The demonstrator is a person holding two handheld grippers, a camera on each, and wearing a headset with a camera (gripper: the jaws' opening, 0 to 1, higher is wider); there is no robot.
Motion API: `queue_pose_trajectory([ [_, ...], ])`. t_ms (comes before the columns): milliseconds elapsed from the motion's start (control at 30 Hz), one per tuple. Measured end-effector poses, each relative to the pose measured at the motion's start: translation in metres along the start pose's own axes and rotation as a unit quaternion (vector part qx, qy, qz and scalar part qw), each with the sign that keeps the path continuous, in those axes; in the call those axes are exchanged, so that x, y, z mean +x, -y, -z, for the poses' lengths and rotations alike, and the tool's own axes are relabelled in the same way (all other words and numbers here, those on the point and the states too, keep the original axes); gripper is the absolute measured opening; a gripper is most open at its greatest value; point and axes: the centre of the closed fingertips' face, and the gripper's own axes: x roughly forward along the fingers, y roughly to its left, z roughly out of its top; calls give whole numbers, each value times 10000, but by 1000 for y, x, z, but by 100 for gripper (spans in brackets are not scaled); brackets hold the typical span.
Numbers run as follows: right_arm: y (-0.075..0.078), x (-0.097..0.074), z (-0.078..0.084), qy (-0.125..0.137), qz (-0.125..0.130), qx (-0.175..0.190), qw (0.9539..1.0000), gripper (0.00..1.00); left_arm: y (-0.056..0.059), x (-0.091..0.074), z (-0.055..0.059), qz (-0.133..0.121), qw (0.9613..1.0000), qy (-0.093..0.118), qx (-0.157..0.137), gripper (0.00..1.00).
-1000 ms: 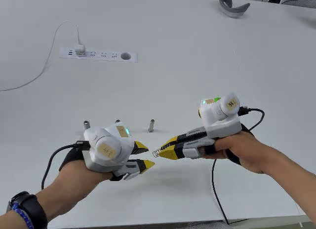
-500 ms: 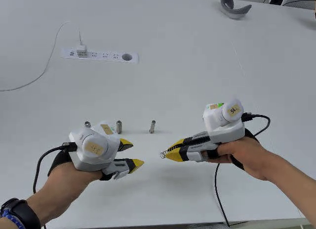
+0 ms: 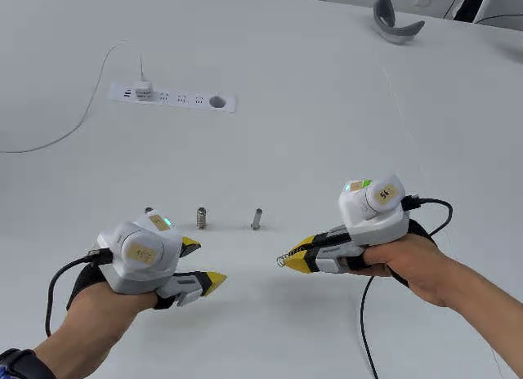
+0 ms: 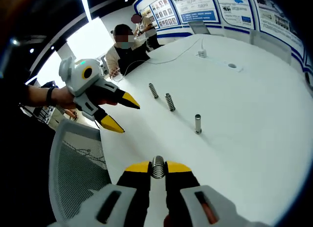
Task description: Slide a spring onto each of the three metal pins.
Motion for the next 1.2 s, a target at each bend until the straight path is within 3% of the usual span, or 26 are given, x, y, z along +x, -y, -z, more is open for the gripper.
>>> queue_pose_trajectory([
  [333,18,3,-3,-288,233,-224,9991,12,-13,-7,9,-195,9997,-15,-133,46],
  [667,43,9,-13,-484,507,-155,9974,12,-25,-19,17,-379,9987,32,-354,51],
  [833,52,11,-23,-510,593,-168,9968,12,-31,-24,16,-450,9974,154,-546,52],
  [1200,64,21,-45,-517,677,-221,9961,12,-38,-31,14,-539,9960,244,-662,57],
])
